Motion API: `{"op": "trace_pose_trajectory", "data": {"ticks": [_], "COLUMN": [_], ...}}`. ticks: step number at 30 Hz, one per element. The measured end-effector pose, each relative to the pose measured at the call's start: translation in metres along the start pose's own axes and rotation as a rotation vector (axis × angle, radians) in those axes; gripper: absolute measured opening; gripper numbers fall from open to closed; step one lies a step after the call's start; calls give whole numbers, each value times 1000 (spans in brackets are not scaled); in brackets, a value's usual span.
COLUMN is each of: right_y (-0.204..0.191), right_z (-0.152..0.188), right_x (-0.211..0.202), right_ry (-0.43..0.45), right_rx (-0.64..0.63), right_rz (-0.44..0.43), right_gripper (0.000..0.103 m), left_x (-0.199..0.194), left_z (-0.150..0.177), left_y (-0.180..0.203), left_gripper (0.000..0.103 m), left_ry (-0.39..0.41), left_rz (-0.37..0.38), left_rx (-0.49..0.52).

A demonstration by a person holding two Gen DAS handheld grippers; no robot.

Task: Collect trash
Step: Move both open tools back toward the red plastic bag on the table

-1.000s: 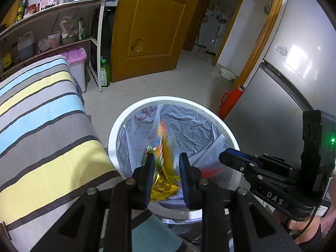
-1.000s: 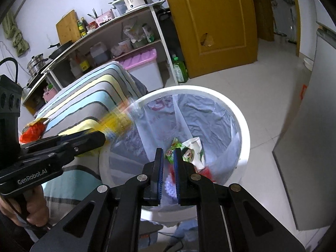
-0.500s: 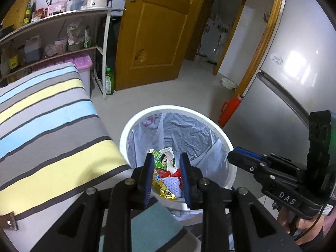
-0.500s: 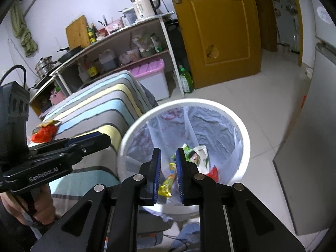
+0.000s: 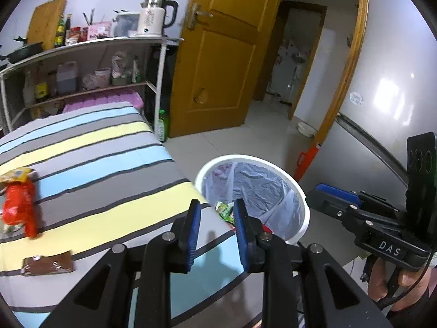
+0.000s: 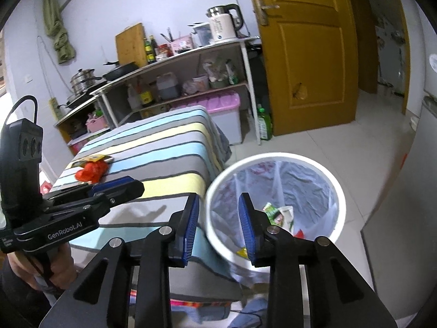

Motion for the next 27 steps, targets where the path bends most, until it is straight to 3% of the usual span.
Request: {"op": "trace_pose_trajectory", "data": {"ticks": [27], "right_y": [-95], "right_z": [25], "right_x": [13], "right_ry": [-44], "right_rx": [-132], "right_rz": [-142], "right_gripper": [36], "left_x": [-77], "left_z": [43], "left_y": [-80], "left_gripper": [26], "left_ry": [59], "left_rz": [-183], "left_rx": [-85]}}
Point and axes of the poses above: each gripper's, at about its wrist camera, not at the fingertips, and x roughly the way its jaws point, y to its right, z to its underside, the point moved 10 cm from there along x, roughly the way its jaws point, and after that the axes turned 11 degrees about x, right-handed, at the moved point
